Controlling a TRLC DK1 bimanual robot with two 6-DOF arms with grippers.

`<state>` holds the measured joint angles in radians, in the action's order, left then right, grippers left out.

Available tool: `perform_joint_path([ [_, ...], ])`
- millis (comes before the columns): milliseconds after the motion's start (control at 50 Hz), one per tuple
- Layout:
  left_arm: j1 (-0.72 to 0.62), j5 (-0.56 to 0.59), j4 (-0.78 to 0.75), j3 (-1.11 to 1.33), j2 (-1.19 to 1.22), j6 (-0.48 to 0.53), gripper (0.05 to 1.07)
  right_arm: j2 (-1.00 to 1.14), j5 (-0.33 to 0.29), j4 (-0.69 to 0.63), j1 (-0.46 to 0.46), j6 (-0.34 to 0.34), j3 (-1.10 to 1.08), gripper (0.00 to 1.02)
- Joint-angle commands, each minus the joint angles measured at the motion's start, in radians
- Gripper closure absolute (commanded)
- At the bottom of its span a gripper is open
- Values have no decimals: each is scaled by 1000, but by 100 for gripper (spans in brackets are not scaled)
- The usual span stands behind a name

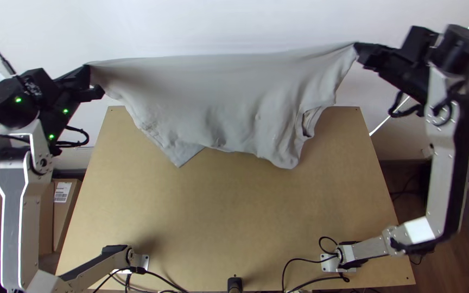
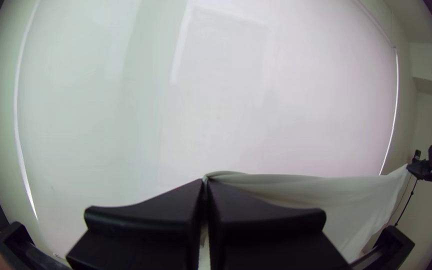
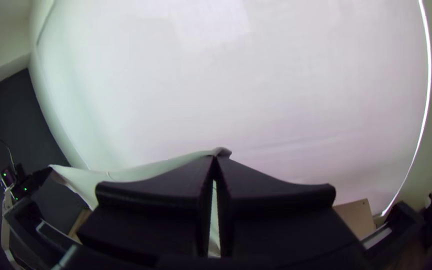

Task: Fold the t-shirt

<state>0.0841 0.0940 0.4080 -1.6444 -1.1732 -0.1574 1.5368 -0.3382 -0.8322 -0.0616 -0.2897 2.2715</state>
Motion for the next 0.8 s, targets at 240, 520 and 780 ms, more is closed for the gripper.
perform_joint_path([
  [240, 25, -82, -6, -137, 302, -10, 105, -419, 21, 110, 52, -77, -133, 100],
  [520, 49, -80, 66, -129, 458, -10, 105, -662, 22, 160, -26, -121, -320, 100],
  [780, 20, -71, 143, -34, 507, -48, 105, -642, 21, 162, -38, -170, -314, 100],
])
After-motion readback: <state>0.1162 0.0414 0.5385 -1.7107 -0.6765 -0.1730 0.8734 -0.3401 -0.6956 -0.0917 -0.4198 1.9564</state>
